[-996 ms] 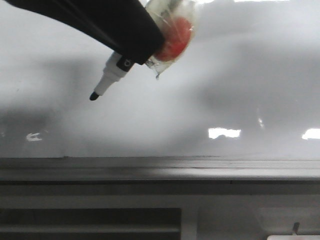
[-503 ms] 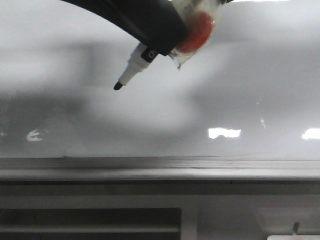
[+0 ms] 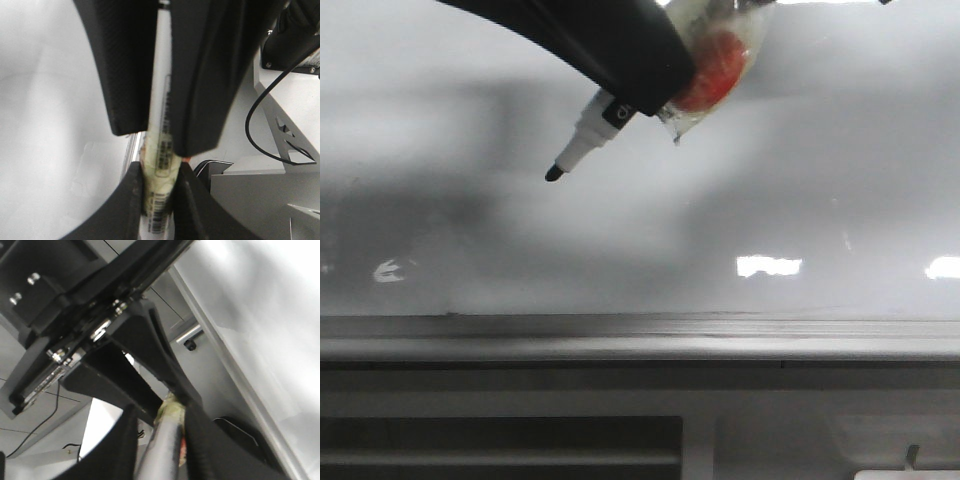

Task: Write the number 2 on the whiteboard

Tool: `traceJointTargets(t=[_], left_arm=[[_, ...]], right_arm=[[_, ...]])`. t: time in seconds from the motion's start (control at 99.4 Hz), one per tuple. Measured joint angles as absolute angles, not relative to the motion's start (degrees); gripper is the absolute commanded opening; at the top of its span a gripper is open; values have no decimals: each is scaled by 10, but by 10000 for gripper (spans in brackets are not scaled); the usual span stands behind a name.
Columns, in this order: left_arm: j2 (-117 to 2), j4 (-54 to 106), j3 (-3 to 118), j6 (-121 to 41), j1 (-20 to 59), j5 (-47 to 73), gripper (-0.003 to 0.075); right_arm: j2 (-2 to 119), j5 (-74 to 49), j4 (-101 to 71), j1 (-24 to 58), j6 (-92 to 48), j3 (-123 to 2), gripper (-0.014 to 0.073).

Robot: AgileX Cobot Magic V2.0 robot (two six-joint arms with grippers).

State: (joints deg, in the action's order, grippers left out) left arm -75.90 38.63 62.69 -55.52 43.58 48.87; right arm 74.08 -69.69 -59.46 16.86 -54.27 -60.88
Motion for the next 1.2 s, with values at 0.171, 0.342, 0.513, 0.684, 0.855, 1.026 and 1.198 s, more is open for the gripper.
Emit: traceJointTargets(t=[0.171, 0.342, 0.513, 0.684, 0.855, 1.026, 1.198], left_arm=[[-760, 388, 627, -541, 436, 488, 5], [-760, 384, 627, -547, 436, 489, 323], [-753, 383, 638, -551, 433, 489, 547], [-710, 383, 638, -527, 395, 487, 307], [-642, 384, 636, -501, 349, 464, -20], [-565, 410, 571, -476, 346, 367, -20], [-482, 459, 460, -467, 346, 212, -20]], right_arm=[[741, -686, -582, 169, -547, -609, -73], [741, -687, -582, 169, -548, -609, -54], [735, -690, -579, 169, -546, -609, -46], [670, -616, -578, 169, -540, -574, -46], [562, -485, -578, 169, -536, -486, -46], [473, -373, -587, 169, -536, -425, -46], [451, -316, -608, 169, -545, -414, -46]])
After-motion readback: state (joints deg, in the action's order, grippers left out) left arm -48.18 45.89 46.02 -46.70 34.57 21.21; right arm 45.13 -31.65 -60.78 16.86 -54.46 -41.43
